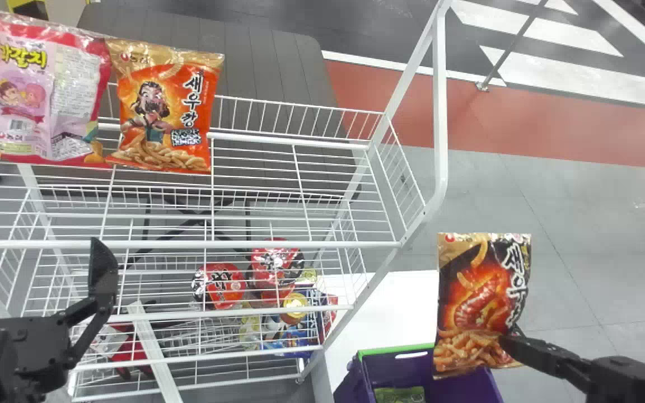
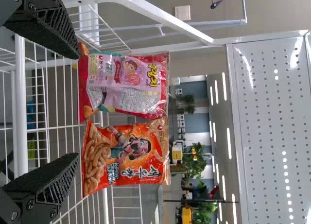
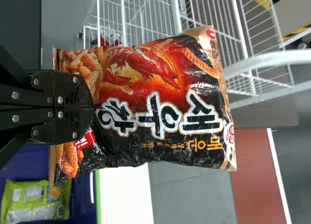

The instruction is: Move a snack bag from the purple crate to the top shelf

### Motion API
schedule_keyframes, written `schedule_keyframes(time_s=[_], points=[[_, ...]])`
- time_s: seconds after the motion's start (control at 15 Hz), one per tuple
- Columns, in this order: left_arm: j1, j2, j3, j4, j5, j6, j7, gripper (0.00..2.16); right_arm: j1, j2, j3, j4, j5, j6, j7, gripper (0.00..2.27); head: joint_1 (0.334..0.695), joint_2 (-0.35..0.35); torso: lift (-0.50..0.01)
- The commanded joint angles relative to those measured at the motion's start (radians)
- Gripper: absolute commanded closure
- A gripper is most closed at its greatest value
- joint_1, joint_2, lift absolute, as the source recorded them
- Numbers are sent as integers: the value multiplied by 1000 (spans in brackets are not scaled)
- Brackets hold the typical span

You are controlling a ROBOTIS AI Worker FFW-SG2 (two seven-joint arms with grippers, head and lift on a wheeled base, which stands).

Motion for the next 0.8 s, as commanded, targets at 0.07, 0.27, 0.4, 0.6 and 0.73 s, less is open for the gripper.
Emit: schedule_keyframes(time_s=[0.07,0.27,0.4,0.6,0.73], points=[[3,0,3,-4,1,-3,0,103,8,2,12,-109,-34,49,3,1656,695,-350,0],[1,0,3,0,-2,0,0,103,11,2,6,-197,-94,76,3,1656,695,-350,0],[1,0,3,0,-4,0,0,103,11,2,12,-244,-124,92,3,1656,695,-350,0],[4,0,2,0,-5,0,2,103,-20,2,75,-264,-170,104,3,1656,695,-350,0],[6,0,2,2,-5,0,2,103,-51,2,137,-256,-163,110,3,1656,695,-342,0]])
